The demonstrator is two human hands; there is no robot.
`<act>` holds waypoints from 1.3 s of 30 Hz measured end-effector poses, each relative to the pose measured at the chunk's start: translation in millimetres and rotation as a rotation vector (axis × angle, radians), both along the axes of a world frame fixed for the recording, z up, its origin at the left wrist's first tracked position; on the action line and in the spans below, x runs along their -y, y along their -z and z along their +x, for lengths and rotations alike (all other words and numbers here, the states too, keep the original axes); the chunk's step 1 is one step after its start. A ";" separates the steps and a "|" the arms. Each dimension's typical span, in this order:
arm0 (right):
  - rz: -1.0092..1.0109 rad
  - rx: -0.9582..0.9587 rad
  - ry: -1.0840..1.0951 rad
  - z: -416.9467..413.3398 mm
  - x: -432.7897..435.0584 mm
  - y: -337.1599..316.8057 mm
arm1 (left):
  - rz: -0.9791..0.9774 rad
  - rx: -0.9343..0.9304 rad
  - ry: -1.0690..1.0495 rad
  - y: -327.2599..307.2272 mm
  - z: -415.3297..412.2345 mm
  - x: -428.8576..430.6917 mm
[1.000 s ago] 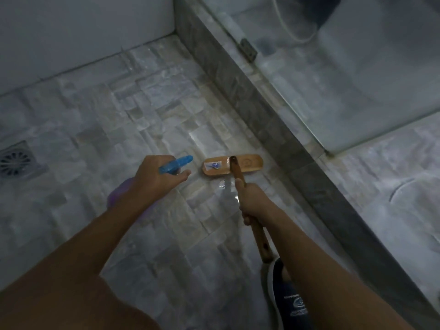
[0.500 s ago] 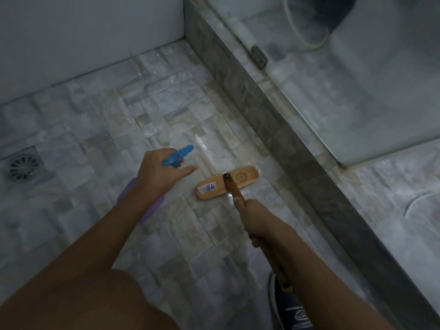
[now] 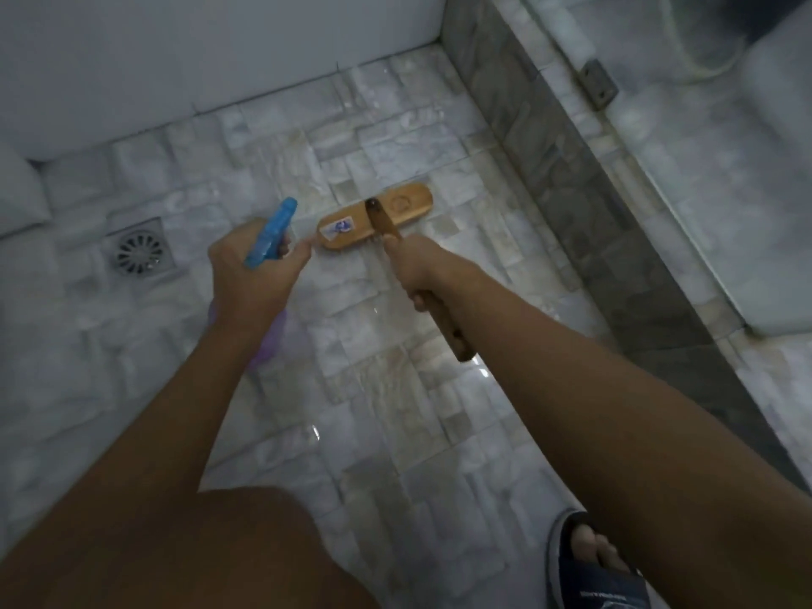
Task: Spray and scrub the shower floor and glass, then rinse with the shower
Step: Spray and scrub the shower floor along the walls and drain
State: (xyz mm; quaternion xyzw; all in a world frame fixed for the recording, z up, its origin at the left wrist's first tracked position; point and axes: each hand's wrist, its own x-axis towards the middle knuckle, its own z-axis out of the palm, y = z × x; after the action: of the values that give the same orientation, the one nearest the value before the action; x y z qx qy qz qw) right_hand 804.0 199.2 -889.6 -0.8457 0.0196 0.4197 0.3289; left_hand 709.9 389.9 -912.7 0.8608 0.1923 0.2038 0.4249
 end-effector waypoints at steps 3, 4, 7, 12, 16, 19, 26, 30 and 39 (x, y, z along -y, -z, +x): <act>-0.047 -0.033 -0.066 -44.4 28.6 2.6 | -0.015 0.001 -0.014 4.0 -1.5 -11.6; -0.081 -0.046 -0.091 -65.5 43.3 4.8 | -0.022 0.003 -0.027 3.6 -1.1 -14.8; -0.167 -0.131 -0.102 -120.1 81.1 0.3 | -0.018 0.024 -0.072 1.2 -0.9 -20.5; -0.166 -0.096 -0.080 -113.8 56.4 -1.2 | 0.035 0.061 -0.018 2.9 -1.8 -24.1; -0.080 0.018 -0.092 -52.2 -19.2 7.4 | -0.004 0.069 -0.009 3.6 -1.1 -22.2; -0.002 0.034 -0.078 -10.8 -66.8 -2.4 | 0.005 0.077 -0.022 7.3 -2.5 -26.3; -0.105 -0.047 -0.037 -67.1 5.6 5.0 | -0.056 0.069 -0.094 4.0 -5.8 -29.7; -0.152 -0.148 -0.042 -113.6 50.3 -5.1 | -0.048 0.092 -0.080 1.6 -5.5 -26.2; -0.024 0.006 -0.064 -40.7 -50.3 2.5 | -0.046 0.035 -0.085 4.3 -6.3 -22.2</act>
State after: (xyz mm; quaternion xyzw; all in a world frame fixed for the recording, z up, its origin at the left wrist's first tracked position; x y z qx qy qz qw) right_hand 763.2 249.5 -892.1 -0.8509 -0.0034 0.4274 0.3054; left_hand 703.5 412.1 -916.9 0.8381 0.2258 0.2323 0.4388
